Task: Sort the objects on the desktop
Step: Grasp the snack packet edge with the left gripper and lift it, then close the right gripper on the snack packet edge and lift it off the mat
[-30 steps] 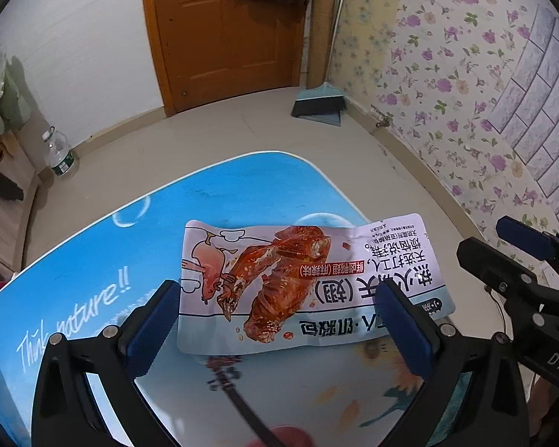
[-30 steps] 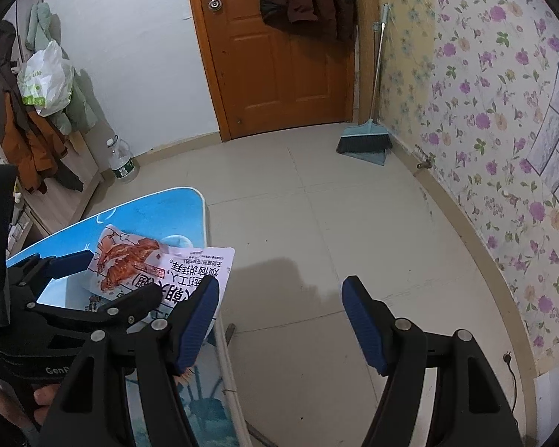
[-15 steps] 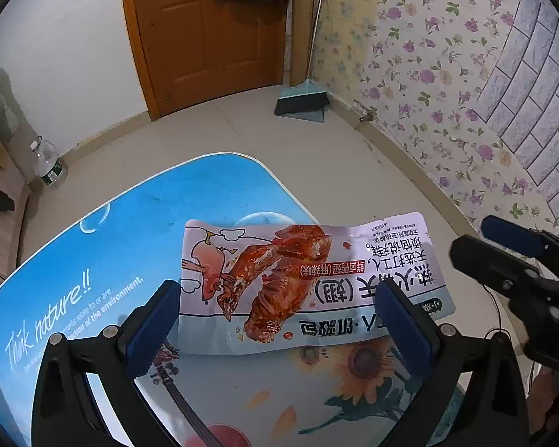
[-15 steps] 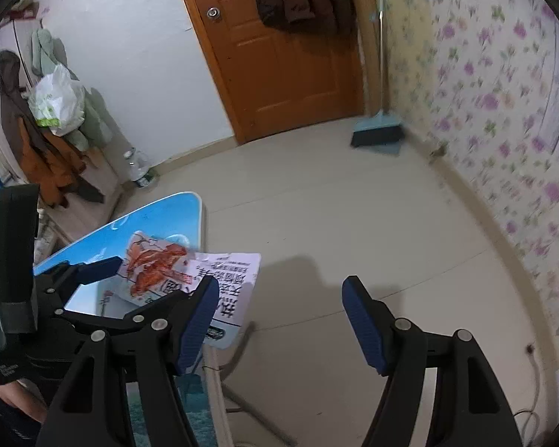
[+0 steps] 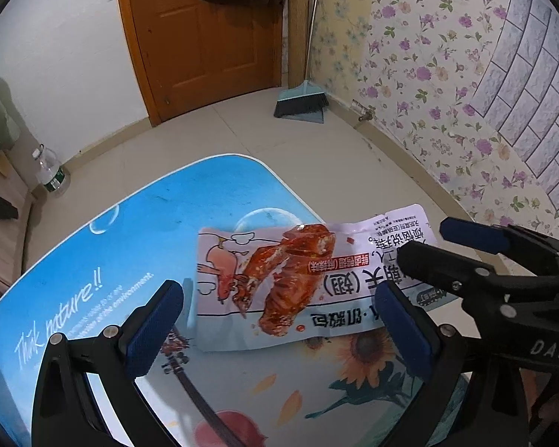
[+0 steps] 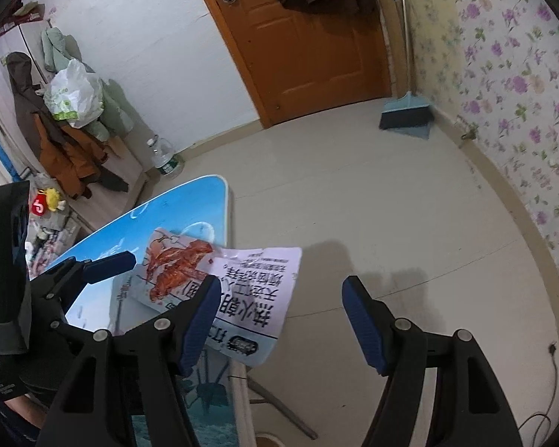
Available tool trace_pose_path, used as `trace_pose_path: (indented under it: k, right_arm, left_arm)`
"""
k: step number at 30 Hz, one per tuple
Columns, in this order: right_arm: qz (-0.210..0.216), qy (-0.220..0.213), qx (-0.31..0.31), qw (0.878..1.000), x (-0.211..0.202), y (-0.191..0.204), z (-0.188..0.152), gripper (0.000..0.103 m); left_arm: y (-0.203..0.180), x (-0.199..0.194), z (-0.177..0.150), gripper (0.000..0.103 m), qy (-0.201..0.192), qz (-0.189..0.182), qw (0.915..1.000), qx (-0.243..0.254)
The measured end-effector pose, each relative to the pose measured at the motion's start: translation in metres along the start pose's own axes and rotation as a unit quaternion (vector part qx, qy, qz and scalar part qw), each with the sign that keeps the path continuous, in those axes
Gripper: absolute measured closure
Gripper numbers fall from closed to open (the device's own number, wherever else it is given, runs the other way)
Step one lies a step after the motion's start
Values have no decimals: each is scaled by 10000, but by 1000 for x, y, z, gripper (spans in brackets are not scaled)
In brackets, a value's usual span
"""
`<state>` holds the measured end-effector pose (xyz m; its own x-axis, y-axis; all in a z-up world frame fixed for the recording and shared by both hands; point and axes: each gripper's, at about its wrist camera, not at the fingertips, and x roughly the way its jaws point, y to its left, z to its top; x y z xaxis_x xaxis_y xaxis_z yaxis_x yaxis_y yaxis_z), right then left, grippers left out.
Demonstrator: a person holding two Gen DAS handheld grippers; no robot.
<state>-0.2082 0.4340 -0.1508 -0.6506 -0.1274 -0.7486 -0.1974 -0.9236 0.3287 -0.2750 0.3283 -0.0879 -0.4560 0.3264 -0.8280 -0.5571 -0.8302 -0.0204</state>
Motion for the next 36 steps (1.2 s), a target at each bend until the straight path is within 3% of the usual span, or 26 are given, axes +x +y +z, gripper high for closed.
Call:
trace_pose_path:
  k: [10,13,15,17,27,36]
  right_arm:
    - [293,134,-27,9995,10,11,0,39]
    - [306,178,-116,9993,13,18,0,48]
    - [312,203,-158,9992,15,20,0,64]
    - [321,250,-169,9990,18,19,-1,73]
    - [442,68,-178,9988,11,13,1,84]
    - [478,-386,-1125,9917,-17,38,-6,93]
  left_arm:
    - [29,-3,-6,0,-2,182,9995,-250]
    - [40,-3,-10,0,13,245,9991,-357]
    - [47,-3,-11,0,29,257,9987,-450]
    - [49,-3,-12,0,13,254,9986,-458]
    - [47,-3,-14,0,26,182,9986,-492]
    - [47,-14,-10,0,-96,233,9977,-628]
